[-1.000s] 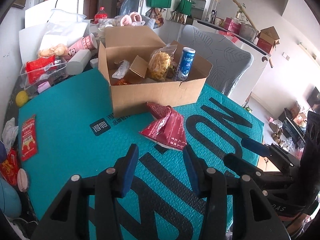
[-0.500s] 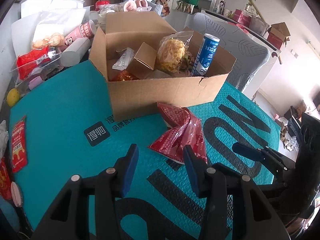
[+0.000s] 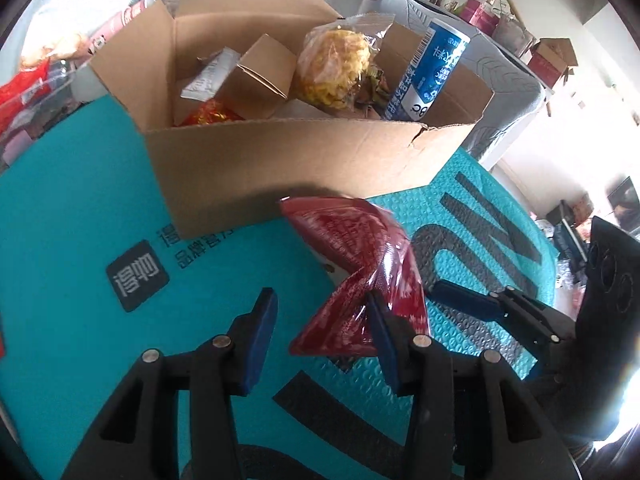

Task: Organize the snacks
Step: 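Grasp the red snack packet with the left tool while the right tool also grips it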

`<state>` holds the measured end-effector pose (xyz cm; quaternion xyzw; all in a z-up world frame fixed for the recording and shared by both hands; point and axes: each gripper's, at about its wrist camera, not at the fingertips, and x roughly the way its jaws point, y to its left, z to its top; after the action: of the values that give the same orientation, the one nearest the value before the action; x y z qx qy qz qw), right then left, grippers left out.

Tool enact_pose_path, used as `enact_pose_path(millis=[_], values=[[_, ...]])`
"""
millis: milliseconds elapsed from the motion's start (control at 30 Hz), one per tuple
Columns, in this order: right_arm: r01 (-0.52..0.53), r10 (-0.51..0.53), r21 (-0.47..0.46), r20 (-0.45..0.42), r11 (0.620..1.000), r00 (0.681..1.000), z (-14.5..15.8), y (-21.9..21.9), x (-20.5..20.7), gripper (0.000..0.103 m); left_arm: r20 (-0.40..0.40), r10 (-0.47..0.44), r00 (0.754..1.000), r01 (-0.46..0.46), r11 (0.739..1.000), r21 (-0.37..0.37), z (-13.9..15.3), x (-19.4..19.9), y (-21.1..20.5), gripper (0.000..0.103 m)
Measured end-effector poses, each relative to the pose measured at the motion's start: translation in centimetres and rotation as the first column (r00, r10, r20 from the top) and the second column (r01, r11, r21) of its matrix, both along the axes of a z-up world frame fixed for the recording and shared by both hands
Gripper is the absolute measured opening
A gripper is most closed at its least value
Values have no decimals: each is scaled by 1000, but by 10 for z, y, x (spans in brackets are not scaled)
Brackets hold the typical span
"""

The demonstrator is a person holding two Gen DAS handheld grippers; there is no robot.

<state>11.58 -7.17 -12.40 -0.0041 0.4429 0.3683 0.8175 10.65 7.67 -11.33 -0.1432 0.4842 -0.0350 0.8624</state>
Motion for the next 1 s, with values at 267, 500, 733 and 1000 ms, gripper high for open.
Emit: enact_pose_path(millis=[267,500,733,1000], values=[[-33,33,7,11,999,999,-2,5,1,57,1,-6,1000,6,1000,8,-4,0,-6,46],[-54,55,-24,39,998,998,-1,9,-7,42,-1,-16,1000,16,1000,26,-2,-6,-14,40],[-73,74,-19,30,997,997,1,-3,-26,42,-11,-34,999,34,998,45,1,-27,-26,40],[-86,86,-13,-1,996,996,-2,-21,-57,42,-27,-49,998,50,998,30,0,-64,-41,40]])
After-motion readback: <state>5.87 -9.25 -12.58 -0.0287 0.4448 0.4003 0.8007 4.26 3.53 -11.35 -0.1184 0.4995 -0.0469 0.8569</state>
